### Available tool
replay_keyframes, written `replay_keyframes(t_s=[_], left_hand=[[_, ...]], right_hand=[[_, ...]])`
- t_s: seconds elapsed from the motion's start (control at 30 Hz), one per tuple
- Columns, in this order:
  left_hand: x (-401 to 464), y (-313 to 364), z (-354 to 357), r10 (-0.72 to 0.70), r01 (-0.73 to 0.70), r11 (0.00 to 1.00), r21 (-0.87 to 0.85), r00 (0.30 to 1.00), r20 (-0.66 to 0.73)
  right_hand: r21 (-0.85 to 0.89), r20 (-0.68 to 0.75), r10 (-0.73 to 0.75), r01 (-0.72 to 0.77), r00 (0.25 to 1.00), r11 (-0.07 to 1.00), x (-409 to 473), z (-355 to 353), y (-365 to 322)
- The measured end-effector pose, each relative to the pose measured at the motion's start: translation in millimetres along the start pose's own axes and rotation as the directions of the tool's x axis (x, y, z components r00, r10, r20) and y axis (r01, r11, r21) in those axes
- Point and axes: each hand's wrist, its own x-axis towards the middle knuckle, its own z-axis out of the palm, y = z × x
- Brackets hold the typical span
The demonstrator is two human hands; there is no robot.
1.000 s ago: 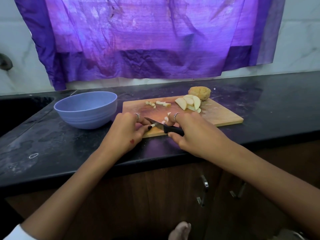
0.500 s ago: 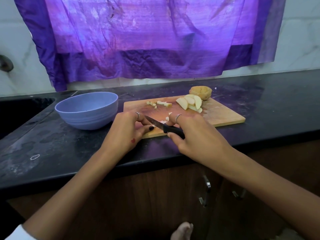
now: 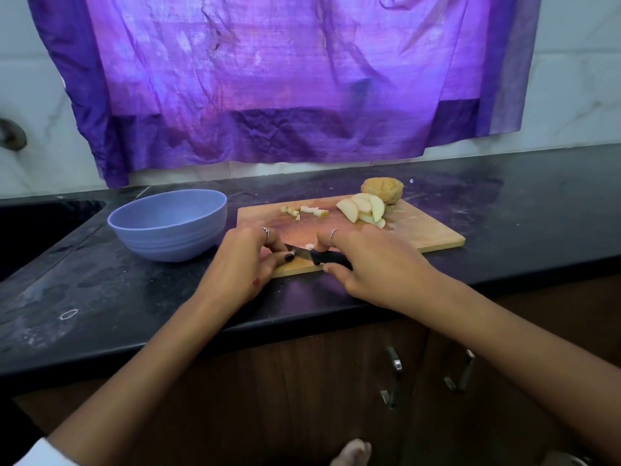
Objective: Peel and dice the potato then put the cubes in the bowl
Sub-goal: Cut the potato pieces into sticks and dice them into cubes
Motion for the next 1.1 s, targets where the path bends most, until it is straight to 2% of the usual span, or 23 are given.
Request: replay_keyframes(t_s=[0.03, 0.1, 0.23, 0.3, 0.47, 0.57, 0.73, 0.87, 0.97, 1.03, 1.1], left_hand=[[0.2, 0.6, -0.6, 0.006, -0.006, 1.000, -0.002, 1.000, 0.006], [2.2, -0.9, -0.5, 0.021, -0.021, 1.000, -0.002, 1.000, 0.014], [19.1, -3.1, 3.5, 0.038, -0.044, 0.996, 0.072, 0.996, 0.086], [32.0, -2.1, 4.8, 0.074, -0.085, 0.991, 0.100, 0.991, 0.113], [54.2, -6.4, 10.1, 0.128, -0.134, 0.989, 0.055, 0.986, 0.105], [57.3, -14.7, 13.4, 0.096, -0.097, 0.995, 0.014, 0.990, 0.100], [55.0, -15.3, 10.9, 0.017, -0.012, 0.996, 0.084, 0.998, -0.065], [55.1, -15.1, 14.0, -0.001, 0.019, 0.990, 0.138, 0.992, -0.126], [57.4, -16.7, 15.8, -0.016, 0.041, 0.988, 0.149, 0.987, -0.161], [58.0, -16.1, 17.2, -0.017, 0.043, 0.988, 0.149, 0.985, -0.172], [58.7, -15.7, 18.1, -0.019, 0.046, 0.987, 0.153, 0.984, -0.175]], right_hand=[[-0.091, -0.030, -0.014, 0.011, 0.999, 0.996, 1.2, -2.5, 0.4], [-0.136, -0.089, 0.018, -0.030, 0.996, 0.990, 5.2, -5.2, 5.4], [0.062, -0.157, 0.195, -0.188, 0.968, 0.980, 9.5, -11.7, 31.0], [0.082, -0.136, 0.226, -0.217, 0.964, 0.973, 2.6, -13.7, 45.9], [0.042, -0.086, 0.091, -0.088, 0.992, 0.995, -22.7, -10.3, 76.4], [0.116, -0.075, 0.053, -0.044, 0.996, 0.992, -29.5, -10.3, 88.3], [0.105, -0.063, -0.010, 0.016, 0.998, 0.994, -11.0, -9.5, 95.0], [-0.016, -0.044, 0.000, -0.001, 0.999, 1.000, 24.0, -1.3, 93.7], [-0.136, -0.110, 0.029, -0.044, 0.994, 0.990, 50.1, 10.3, 91.4], [-0.092, -0.171, 0.078, -0.095, 0.982, 0.991, 60.1, 16.2, 91.8], [0.087, -0.211, 0.115, -0.099, 0.971, 0.991, 61.6, 17.4, 95.3]])
